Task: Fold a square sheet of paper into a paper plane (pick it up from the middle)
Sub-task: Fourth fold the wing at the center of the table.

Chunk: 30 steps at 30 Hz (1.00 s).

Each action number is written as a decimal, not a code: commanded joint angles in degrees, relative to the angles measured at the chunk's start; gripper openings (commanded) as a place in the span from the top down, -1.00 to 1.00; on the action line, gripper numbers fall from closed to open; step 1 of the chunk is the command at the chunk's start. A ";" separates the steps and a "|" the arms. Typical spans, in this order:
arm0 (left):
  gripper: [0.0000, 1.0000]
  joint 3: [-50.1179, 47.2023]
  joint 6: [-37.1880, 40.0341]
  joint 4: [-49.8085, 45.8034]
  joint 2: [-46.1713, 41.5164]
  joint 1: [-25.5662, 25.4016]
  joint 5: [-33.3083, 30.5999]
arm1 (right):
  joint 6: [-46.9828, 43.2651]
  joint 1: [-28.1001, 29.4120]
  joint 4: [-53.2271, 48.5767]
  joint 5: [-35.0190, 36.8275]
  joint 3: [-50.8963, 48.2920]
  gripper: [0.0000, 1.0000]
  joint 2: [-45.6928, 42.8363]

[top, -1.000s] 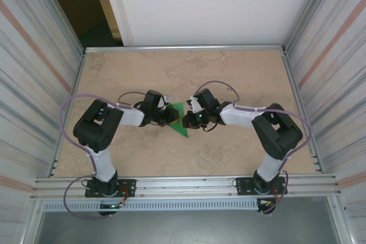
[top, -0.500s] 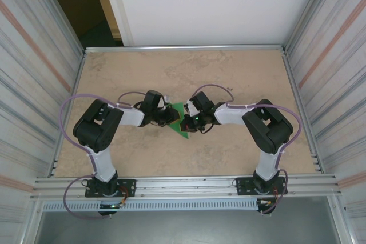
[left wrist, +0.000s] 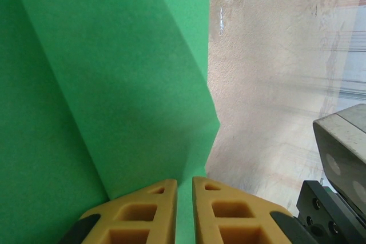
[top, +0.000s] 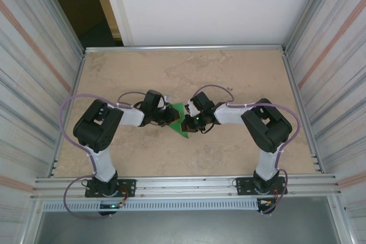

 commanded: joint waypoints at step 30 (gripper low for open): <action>0.68 -1.12 1.07 -8.42 2.09 -0.45 -2.62 | -1.94 0.52 -4.61 -2.18 -2.16 0.85 -1.19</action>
